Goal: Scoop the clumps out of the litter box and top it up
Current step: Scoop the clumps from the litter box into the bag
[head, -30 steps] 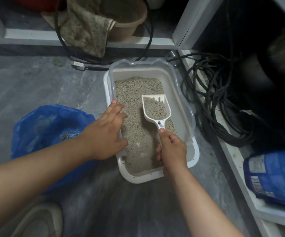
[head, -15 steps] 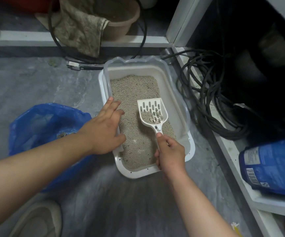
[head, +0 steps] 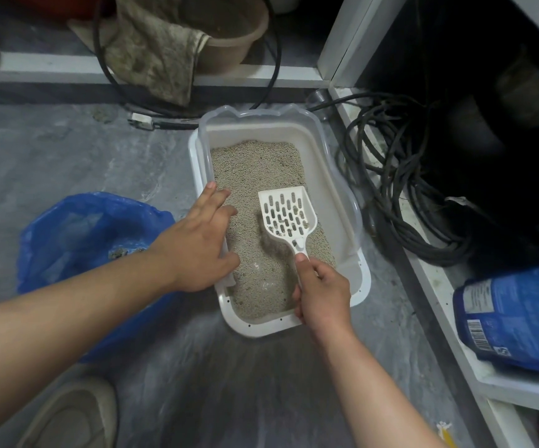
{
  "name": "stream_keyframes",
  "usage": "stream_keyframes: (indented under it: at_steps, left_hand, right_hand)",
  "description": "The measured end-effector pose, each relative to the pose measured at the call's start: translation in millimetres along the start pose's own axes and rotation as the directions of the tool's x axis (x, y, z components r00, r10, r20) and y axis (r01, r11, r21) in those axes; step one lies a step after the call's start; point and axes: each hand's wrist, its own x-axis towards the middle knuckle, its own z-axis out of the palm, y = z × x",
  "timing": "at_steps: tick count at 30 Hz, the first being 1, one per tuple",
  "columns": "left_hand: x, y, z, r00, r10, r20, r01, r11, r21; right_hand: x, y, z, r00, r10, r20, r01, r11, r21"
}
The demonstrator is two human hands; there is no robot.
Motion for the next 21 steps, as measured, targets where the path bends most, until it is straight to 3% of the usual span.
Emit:
stream_keyframes:
  at_steps: [21]
  left_hand:
    - [-1,0,1,1.000,0.007,-0.010,-0.007,1.000,0.007]
  right_hand:
    - [-11,-5,-4,1.000,-0.003,-0.013,0.003,1.000,0.003]
